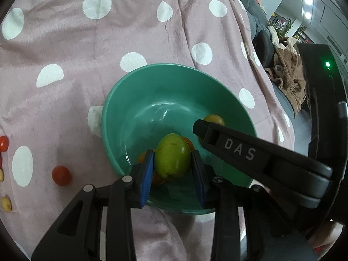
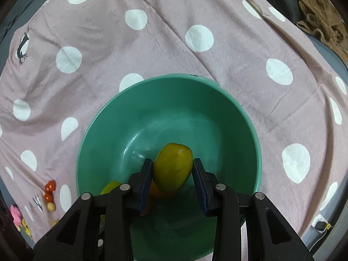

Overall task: Organize fruits
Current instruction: 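Open the left tool to drop the apple while the right tool releases its fruit, then move the left tool to the cherry tomatoes while the right tool grasps the single red tomato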

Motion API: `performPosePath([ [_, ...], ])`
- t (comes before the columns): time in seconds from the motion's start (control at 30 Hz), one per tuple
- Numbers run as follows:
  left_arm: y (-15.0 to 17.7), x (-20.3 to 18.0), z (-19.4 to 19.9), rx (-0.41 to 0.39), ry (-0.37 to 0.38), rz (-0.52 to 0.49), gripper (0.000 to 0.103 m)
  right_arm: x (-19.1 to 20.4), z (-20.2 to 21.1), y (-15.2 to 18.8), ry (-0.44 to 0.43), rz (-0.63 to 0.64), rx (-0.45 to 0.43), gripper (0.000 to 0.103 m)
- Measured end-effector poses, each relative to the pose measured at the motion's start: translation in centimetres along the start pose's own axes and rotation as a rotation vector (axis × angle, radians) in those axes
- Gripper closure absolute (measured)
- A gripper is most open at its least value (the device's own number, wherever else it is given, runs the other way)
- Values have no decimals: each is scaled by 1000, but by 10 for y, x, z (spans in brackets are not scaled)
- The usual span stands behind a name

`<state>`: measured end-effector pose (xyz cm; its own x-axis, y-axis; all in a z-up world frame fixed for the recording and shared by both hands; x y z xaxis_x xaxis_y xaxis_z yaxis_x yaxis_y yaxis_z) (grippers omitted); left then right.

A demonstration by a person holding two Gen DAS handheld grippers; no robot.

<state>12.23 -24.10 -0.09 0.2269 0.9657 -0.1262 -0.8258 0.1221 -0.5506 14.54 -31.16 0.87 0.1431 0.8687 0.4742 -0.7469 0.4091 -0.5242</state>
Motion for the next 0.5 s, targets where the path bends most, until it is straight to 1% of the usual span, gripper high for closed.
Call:
performPosePath([
  [0.03, 0, 1, 2, 0, 4, 5, 68, 1, 1, -1, -3, 2, -9, 58],
  [0.07, -1, 2, 5, -8, 10, 14, 61, 4, 4, -2, -14, 7, -20, 54],
  [0.1, -2, 3, 9, -24, 16, 20, 57, 6, 6, -3, -21, 9, -27, 53],
  [0.13, -4, 5, 16, -45, 23, 28, 47, 10, 9, -4, -41, 13, -41, 52],
  [0.17, -5, 7, 21, -59, 24, 32, 42, 14, 12, -5, -55, 17, -48, 51],
  [0.2, -6, 9, 26, -72, 23, 38, 42, 17, 14, -6, -68, 24, -55, 51],
  [0.27, -8, 17, 38, -92, 21, 52, 41, 28, 18, -7, -89, 50, -71, 45],
  [0.37, -8, 35, 57, -123, 1, 74, 40, 40, 23, -7, -94, 76, -83, 45],
  [0.5, -7, 74, 83, -172, -52, 136, 37, 59, 27, -6, -125, 122, -96, 45],
])
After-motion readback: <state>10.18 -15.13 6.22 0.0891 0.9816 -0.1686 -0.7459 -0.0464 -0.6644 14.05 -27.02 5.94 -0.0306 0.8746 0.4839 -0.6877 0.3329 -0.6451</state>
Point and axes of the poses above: each gripper's, at about its wrist camera, not at the fingertips, and z roughly against the way its jaws point, x to its left, y to its underside, the point moved 8 cm from there along -z, roughly the way its jaws point, and after that the axes turned 15 degrees about -y, right-handed, at the moved point
